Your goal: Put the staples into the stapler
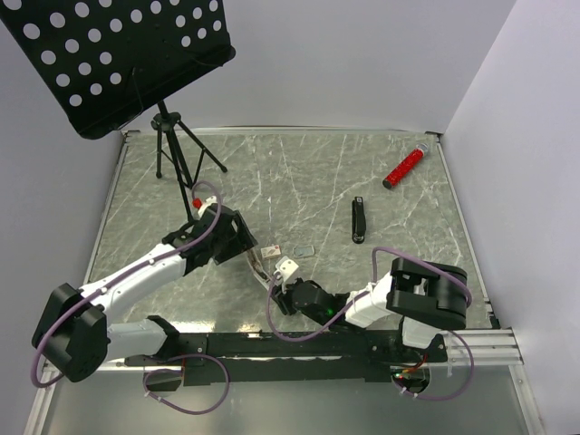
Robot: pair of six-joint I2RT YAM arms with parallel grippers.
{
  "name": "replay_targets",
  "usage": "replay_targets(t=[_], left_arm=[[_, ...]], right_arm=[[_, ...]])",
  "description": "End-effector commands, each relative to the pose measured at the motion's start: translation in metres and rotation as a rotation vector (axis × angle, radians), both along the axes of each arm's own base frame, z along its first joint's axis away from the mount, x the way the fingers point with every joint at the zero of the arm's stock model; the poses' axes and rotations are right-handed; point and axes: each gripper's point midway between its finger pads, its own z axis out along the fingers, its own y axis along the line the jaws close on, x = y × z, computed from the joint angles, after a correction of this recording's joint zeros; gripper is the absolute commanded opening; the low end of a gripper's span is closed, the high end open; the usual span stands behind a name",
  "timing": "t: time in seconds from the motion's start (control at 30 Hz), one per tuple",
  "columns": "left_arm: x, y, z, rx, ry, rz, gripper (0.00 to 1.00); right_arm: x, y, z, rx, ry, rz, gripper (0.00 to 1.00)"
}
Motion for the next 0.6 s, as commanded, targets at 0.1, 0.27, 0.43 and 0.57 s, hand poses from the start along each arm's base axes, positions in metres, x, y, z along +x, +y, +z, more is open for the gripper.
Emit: replay_targets(t=[0.1,0.27,0.43,0.57], left_arm=[[0.013,-0.009,0.009,0.009,-0.035,-0.028,0.67],[0.008,-0.007,0.004,0.002,-0.017,-0.020,0.51],[0.001,-0.009,0.005,-0.021,-0.009,-0.020,0.36],[-0.012,-0.018,0.004,-0.022,0.003,-0.048,0.25]], right_arm=[[-0.028,-0.002,-0.033,-0.087,0.120,0.102,0.35],[-0.028,-0.002,-0.034,-0.089,0.123,0.096,0.34],[-0.027,-0.001,-0.033,-0.086,0.124,0.092,0.34],[-0.026,0.002,-0.028,-0.079,0.115,0.094,0.33]])
